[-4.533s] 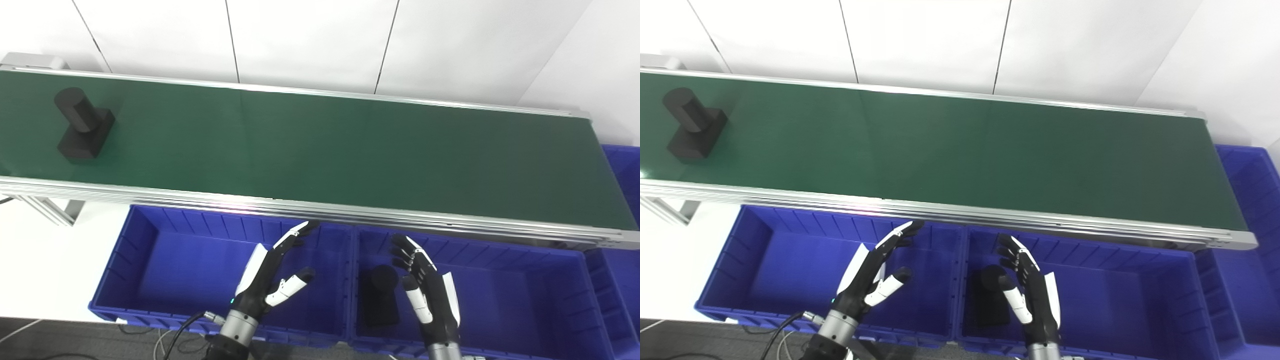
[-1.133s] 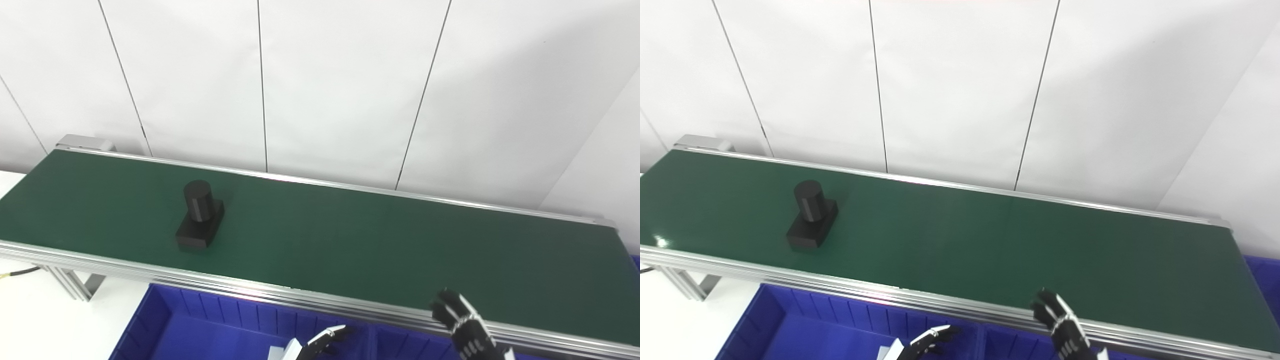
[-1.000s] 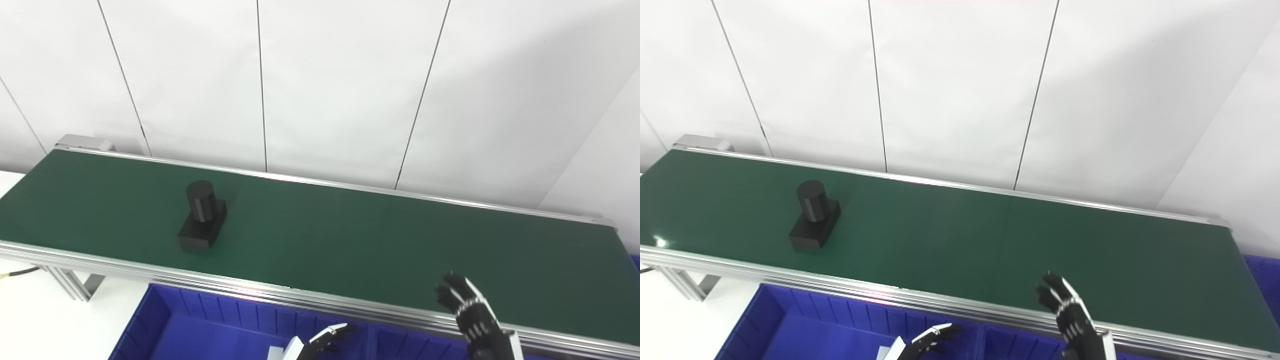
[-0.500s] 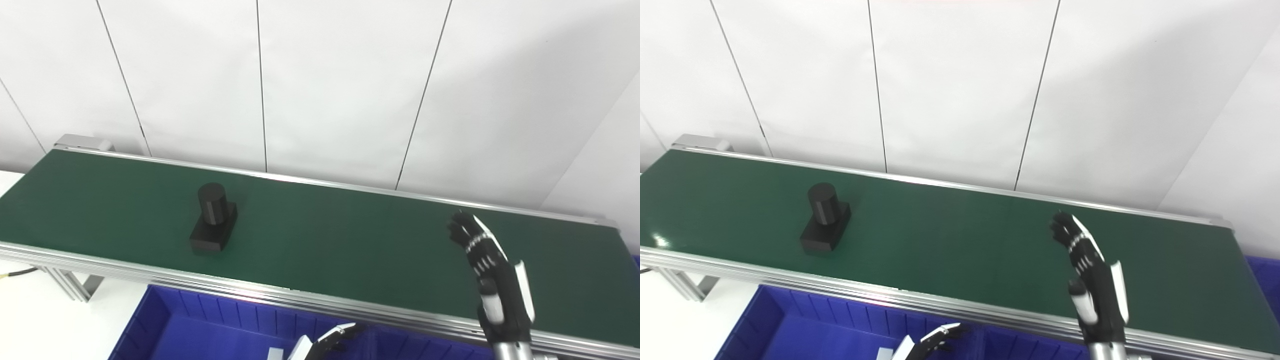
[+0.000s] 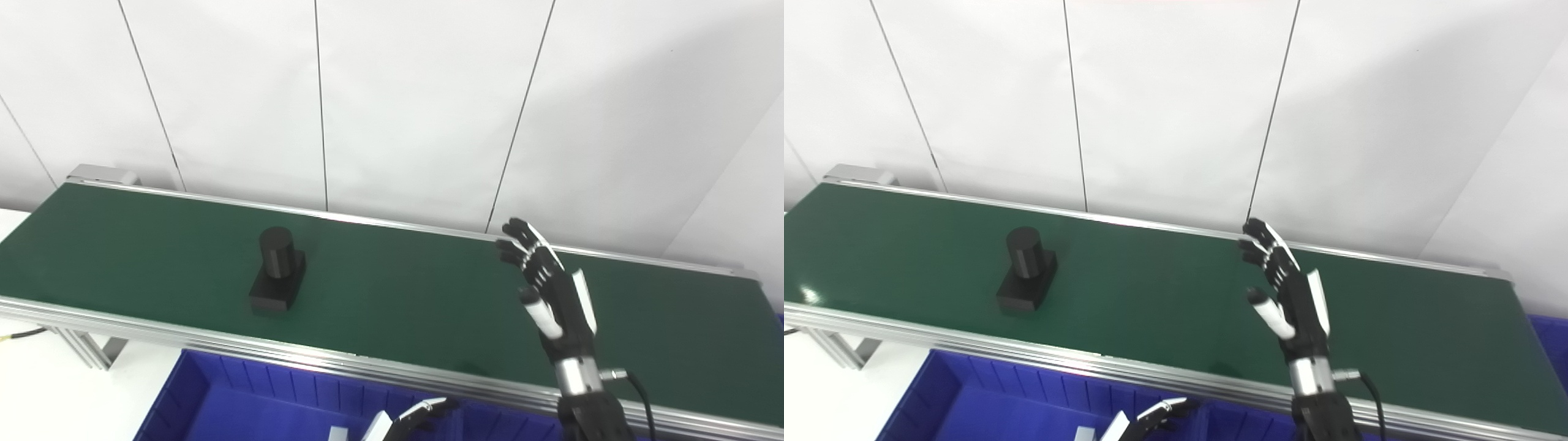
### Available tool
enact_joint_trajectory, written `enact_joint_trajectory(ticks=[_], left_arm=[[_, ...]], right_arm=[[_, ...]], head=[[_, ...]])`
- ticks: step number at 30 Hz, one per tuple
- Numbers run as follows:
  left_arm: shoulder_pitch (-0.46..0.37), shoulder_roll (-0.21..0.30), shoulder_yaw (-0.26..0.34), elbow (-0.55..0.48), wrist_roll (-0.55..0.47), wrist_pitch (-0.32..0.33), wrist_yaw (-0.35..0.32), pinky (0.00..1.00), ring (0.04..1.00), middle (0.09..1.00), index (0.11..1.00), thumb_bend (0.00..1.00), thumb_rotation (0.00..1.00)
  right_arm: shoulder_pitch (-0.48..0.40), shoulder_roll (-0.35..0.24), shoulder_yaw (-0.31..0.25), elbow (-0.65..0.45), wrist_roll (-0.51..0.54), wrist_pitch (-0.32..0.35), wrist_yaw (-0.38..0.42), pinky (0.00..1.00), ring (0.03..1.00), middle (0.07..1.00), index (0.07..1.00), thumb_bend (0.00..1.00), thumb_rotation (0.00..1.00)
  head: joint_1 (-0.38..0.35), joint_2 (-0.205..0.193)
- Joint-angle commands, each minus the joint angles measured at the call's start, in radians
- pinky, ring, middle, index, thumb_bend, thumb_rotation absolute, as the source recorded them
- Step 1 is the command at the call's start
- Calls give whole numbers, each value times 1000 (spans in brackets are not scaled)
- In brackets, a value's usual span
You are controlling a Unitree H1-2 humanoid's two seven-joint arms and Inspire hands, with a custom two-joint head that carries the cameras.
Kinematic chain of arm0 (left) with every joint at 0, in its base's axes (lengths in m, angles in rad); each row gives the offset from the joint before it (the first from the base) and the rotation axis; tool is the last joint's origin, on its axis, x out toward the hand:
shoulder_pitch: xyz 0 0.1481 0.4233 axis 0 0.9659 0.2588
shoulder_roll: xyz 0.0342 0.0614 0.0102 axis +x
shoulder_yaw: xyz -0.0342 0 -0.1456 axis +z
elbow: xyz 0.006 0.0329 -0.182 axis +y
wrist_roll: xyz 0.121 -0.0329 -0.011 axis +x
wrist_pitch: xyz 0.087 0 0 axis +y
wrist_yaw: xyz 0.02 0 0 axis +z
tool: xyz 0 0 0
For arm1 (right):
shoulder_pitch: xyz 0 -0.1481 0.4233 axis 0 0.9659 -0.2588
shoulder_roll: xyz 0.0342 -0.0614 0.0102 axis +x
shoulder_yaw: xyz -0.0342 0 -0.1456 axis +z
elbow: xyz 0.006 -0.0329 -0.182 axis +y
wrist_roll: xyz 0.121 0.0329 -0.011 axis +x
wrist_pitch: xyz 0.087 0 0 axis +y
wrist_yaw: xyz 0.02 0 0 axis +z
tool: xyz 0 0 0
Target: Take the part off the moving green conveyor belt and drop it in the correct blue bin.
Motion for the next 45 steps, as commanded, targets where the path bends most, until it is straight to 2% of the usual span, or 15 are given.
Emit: enact_joint_trajectory(ticks=[1, 9, 15, 23, 30, 43, 44, 45], left_arm=[[-17, -7, -1, -18, -7, -37, 8, 730, 812, 845, 798, 755, 829], [-22, -9, -8, -19, -11, -37, 11, 720, 811, 845, 799, 727, 806], [-24, -10, -10, -19, -8, -37, 14, 724, 813, 845, 801, 732, 819], [-26, -12, -12, -14, -16, -37, 9, 734, 815, 845, 804, 737, 818], [-26, -15, -12, -12, -18, -37, 7, 725, 812, 843, 802, 754, 824], [-23, -11, -18, -17, -18, -37, 12, 721, 811, 846, 801, 756, 818], [-23, -10, -18, -17, -17, -37, 12, 721, 810, 846, 801, 758, 819], [-24, -11, -19, -16, -15, -37, 16, 719, 809, 845, 800, 759, 820]], right_arm=[[-62, 10, 0, 13, 5, -34, -12, 771, 802, 879, 894, 940, 692], [-123, -3, -8, 127, 1, -35, -29, 769, 815, 900, 918, 980, 483], [-131, -16, -5, 159, -36, -35, -87, 767, 886, 959, 878, 1000, 445], [-126, -32, 13, 176, -61, -35, -123, 734, 837, 930, 917, 1000, 348], [-125, -38, 16, 191, -57, -35, -127, 729, 840, 926, 919, 1000, 319], [-115, -45, 32, 202, -62, -34, -137, 721, 841, 929, 920, 1000, 340], [-114, -46, 35, 202, -69, -34, -145, 727, 843, 927, 918, 1000, 347], [-114, -48, 40, 202, -82, -34, -158, 776, 857, 923, 911, 1000, 356]], head=[[0, 0], [-1, -3], [-1, -3], [-2, -4], [-1, -4], [-3, -4], [-3, -4], [-3, -4]])
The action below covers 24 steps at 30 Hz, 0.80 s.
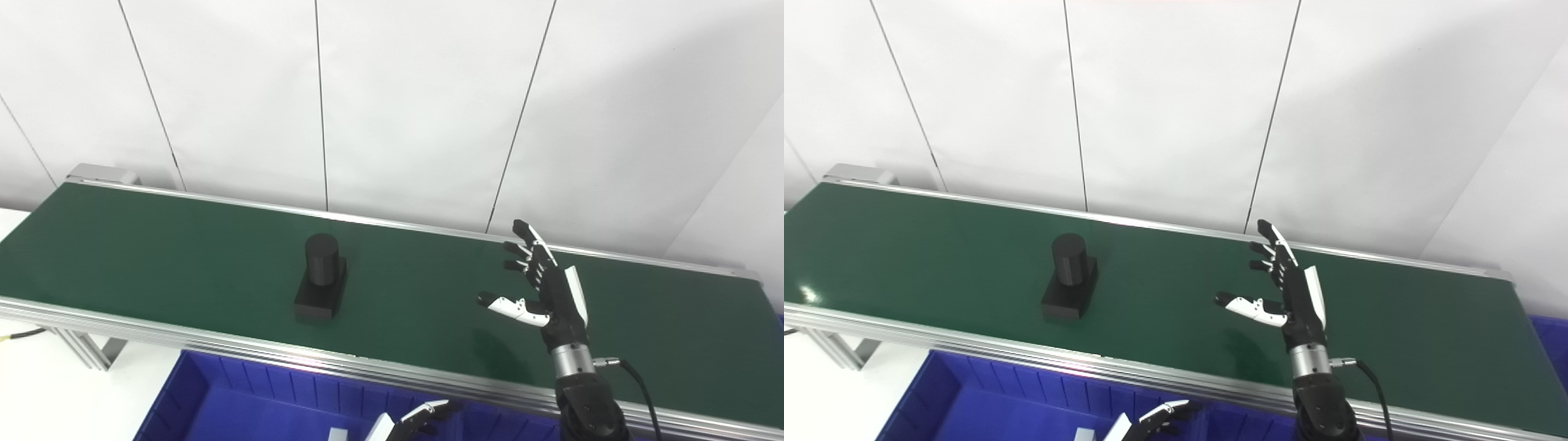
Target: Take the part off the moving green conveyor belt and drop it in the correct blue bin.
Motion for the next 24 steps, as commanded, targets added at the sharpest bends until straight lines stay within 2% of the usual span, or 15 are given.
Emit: enact_joint_trajectory(ticks=[1, 2, 3, 7, 10, 20, 21, 24], left_arm=[[-21, -12, -1, -18, 2, -37, 17, 716, 807, 844, 800, 760, 822], [-22, -11, -4, -17, 6, -37, 20, 722, 808, 844, 800, 753, 822], [-23, -10, -6, -16, 8, -37, 24, 728, 809, 844, 801, 745, 821], [-22, -11, -7, -16, 1, -37, 19, 736, 810, 844, 802, 743, 810], [-21, -12, -5, -17, 0, -37, 18, 718, 808, 842, 801, 754, 812], [-20, -14, -4, -18, 0, -37, 15, 733, 811, 843, 802, 759, 817], [-20, -14, -4, -17, -2, -37, 13, 733, 811, 843, 802, 759, 817], [-20, -14, -5, -16, 0, -37, 12, 741, 815, 845, 806, 770, 827]], right_arm=[[-25, -9, 12, -22, -22, -34, -38, 818, 872, 920, 904, 1000, 363], [-25, -15, 22, -23, -44, -34, -59, 889, 898, 905, 885, 994, 384], [-26, -20, 30, -24, -59, -34, -73, 918, 906, 890, 869, 992, 396], [-28, -33, 47, -21, -90, -34, -104, 936, 901, 842, 841, 998, 428], [-28, -37, 51, -20, -106, -34, -116, 996, 935, 860, 810, 1000, 464], [-34, -55, 88, -19, -131, -34, -165, 993, 939, 852, 721, 979, 511], [-34, -56, 90, -17, -128, -34, -166, 993, 939, 852, 720, 979, 511], [-34, -54, 89, -16, -99, -34, -149, 900, 908, 861, 781, 981, 513]], head=[[2, 2], [2, 2], [2, 2], [3, 3], [3, 3], [4, 5], [4, 4], [4, 4]])
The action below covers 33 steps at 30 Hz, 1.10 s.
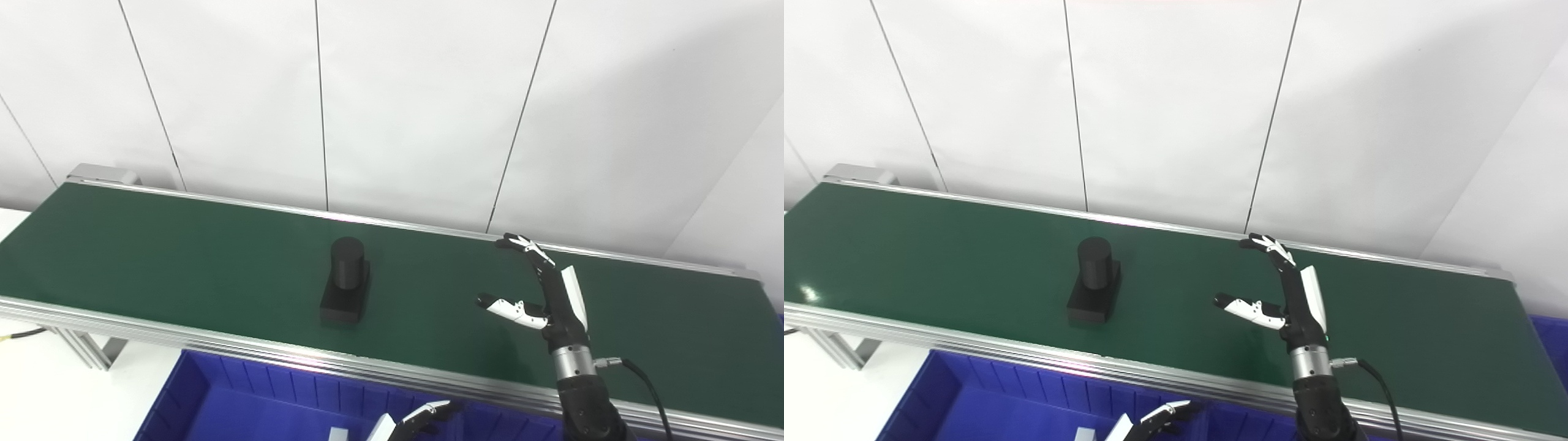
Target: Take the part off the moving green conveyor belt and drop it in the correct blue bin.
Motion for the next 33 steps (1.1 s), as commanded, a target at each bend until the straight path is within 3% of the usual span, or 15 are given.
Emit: enact_joint_trajectory(ticks=[1, 4, 8, 19, 33], left_arm=[[-20, -14, 2, -16, 0, -37, 11, 740, 814, 845, 806, 770, 828], [-20, -15, 2, -15, -1, -37, 9, 736, 813, 844, 803, 767, 821], [-22, -16, 2, -13, 0, -37, 10, 741, 813, 842, 802, 768, 818], [-20, -22, 9, -13, -2, -37, -4, 731, 814, 844, 803, 779, 813], [-18, -26, 11, -10, -9, -37, -10, 741, 818, 846, 802, 781, 812]], right_arm=[[-33, -5, -8, -19, 40, -34, 10, 841, 890, 863, 809, 987, 496], [-30, 7, -27, -20, 131, -33, 70, 727, 816, 861, 881, 996, 415], [-31, 16, -47, -18, 182, -33, 125, 689, 781, 864, 913, 991, 385], [-31, 24, -79, -12, 195, -34, 174, 707, 797, 882, 939, 993, 384], [-45, 25, -84, 22, 176, -34, 177, 708, 800, 880, 923, 997, 387]], head=[[1, 1], [2, 2], [2, 3], [5, 3], [11, 0]])
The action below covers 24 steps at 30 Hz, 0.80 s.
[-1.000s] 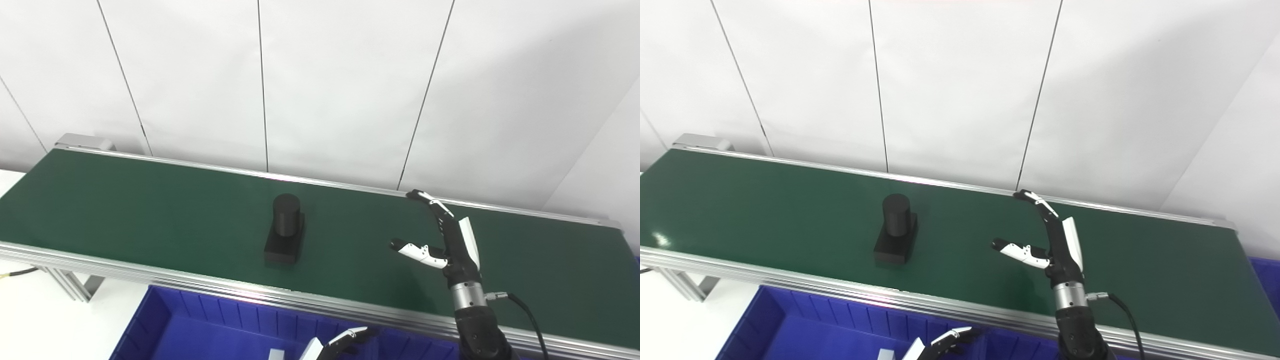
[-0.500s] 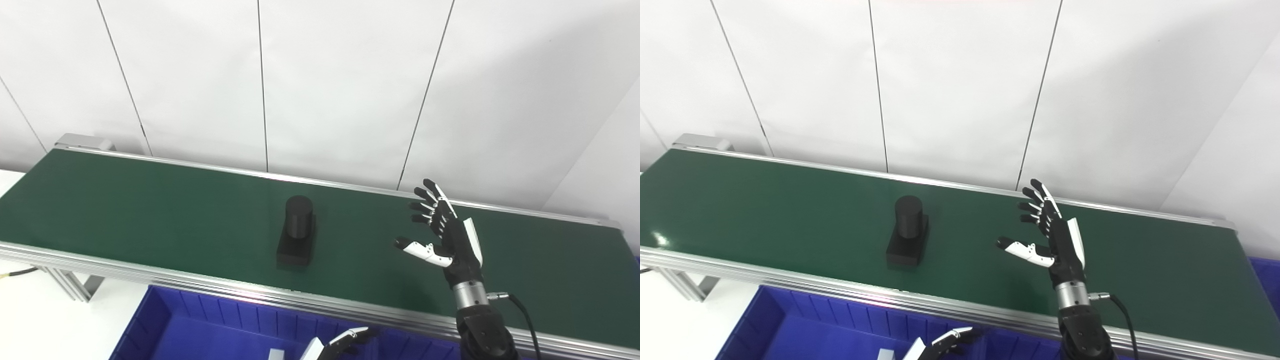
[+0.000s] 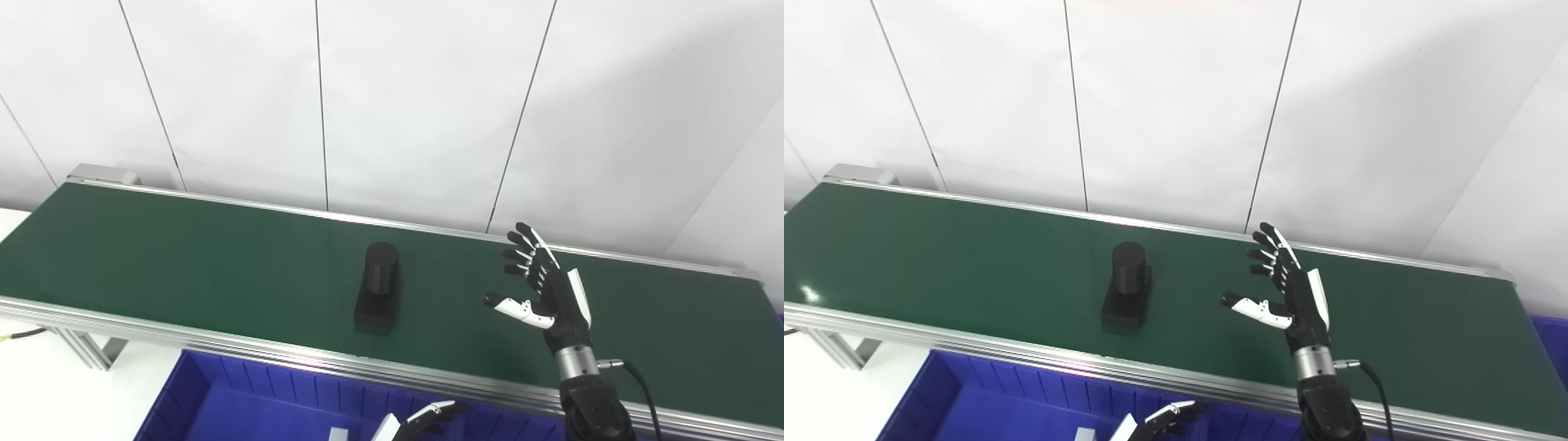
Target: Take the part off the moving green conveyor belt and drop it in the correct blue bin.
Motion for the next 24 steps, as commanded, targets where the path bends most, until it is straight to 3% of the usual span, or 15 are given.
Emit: enact_joint_trajectory(ticks=[1, 11, 24], left_arm=[[-18, -13, 6, -11, -8, -37, 2, 740, 818, 846, 802, 782, 811], [-14, -9, 5, -21, 0, -37, 7, 713, 812, 847, 802, 771, 804], [-5, -13, 5, -28, -6, -37, -1, 692, 796, 841, 794, 781, 787]], right_arm=[[-46, 3, -4, -11, -9, -34, -4, 708, 800, 880, 923, 997, 387], [-65, 8, 9, 27, -44, -34, -21, 710, 791, 879, 917, 965, 359], [-120, -21, 98, 133, -140, -34, -98, 677, 770, 878, 911, 982, 371]], head=[[0, 0], [4, 4], [7, 8]])
